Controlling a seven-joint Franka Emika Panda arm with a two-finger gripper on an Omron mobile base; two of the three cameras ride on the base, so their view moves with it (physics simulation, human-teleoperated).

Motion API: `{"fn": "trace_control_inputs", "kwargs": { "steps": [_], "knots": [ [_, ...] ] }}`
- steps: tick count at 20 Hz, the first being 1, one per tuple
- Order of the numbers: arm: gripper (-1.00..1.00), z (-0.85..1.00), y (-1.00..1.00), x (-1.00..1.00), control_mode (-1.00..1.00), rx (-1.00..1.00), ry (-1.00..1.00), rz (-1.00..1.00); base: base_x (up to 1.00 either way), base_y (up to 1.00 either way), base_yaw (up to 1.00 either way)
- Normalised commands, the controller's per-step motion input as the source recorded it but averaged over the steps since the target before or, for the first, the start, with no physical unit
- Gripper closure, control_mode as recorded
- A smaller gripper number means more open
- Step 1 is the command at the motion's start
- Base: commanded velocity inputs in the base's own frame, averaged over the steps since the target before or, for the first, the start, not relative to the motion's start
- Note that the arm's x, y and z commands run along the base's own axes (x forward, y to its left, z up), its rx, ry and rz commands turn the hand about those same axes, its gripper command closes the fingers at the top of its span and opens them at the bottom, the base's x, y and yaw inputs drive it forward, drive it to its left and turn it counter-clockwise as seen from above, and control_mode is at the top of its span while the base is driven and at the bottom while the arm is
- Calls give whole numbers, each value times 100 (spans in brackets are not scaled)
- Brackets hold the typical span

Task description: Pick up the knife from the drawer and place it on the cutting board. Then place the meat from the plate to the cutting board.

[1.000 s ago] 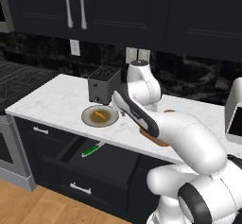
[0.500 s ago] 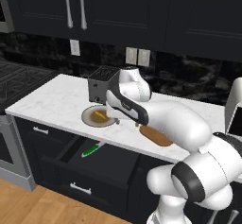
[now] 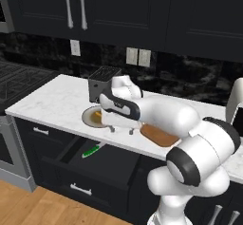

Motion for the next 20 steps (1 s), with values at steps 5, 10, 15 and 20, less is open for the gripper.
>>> {"fn": "trace_control_inputs", "kwargs": {
  "steps": [5, 10, 15, 20],
  "knots": [
    [-100, -19, 4, -18, -100, -1, 1, 0, 0, 0, 0],
    [-100, -23, 50, -8, -100, -2, 0, 0, 0, 0, 0],
    [-100, -34, 63, -2, -100, -4, 0, 0, 0, 0, 0],
    [-100, -36, 63, 0, -100, -6, 0, 0, 0, 0, 0]
  ]
}}
